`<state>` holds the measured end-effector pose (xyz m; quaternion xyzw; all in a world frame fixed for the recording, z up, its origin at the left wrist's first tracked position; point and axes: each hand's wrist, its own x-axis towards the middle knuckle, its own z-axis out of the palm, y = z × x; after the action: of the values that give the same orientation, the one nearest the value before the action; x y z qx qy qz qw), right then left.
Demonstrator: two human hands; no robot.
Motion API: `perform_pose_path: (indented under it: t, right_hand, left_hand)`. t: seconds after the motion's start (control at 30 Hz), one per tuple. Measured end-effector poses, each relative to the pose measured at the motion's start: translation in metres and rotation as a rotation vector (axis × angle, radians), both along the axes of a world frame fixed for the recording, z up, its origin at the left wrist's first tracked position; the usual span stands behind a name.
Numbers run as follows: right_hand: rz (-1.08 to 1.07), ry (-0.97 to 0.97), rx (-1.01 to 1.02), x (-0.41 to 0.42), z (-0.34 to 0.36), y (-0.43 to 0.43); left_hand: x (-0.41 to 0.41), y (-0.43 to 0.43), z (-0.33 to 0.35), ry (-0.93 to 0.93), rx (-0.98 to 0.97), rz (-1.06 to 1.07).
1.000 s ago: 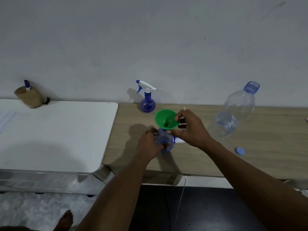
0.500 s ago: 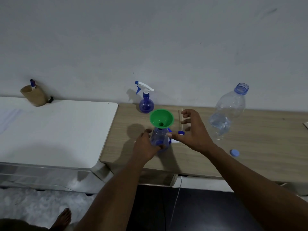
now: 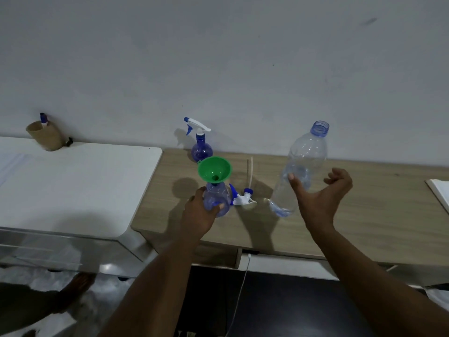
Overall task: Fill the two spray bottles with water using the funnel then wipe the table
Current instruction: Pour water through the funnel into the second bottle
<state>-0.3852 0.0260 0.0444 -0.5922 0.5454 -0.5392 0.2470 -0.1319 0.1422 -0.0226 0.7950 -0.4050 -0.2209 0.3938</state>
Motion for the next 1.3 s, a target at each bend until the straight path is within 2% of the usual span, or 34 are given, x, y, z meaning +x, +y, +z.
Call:
perform_pose_path:
  t: [0.07, 0.17, 0.43, 0.7, 0.83, 1.0, 1.3]
  right_hand:
    - [0.161, -0.041, 0.178, -0.005, -0.005, -0.014]
    - [0.333, -0.007, 0.276, -0.007, -0.011, -0.033]
    - [0.370, 0.020, 0.240, -0.004, -0.003, -0.059]
    - [0.546, 0.116, 0.247, 0.011, 0.035, -0.062]
    - [0.649, 0.297, 0.217, 0.025, 0.065, -0.061]
    - [0.789, 0.633, 0.239, 0.046, 0.082, -0.056]
    - [0.774, 0.959, 0.209, 0.056, 0.093, -0.056]
  left_hand:
    - [0.002, 0.000, 0.000, -0.023, 0.023, -0.020]
    - [0.003, -0.001, 0.005, -0.029, 0.046, -0.041]
    - [0.009, -0.009, 0.011, -0.011, 0.037, 0.001]
    - [0.027, -0.016, 0.014, 0.013, 0.025, -0.117]
    - [0.036, -0.015, 0.013, -0.002, 0.032, -0.159]
    - [0.044, -0.017, 0.013, -0.038, 0.053, -0.217]
    - [0.049, -0.021, 0.007, -0.080, 0.052, -0.230]
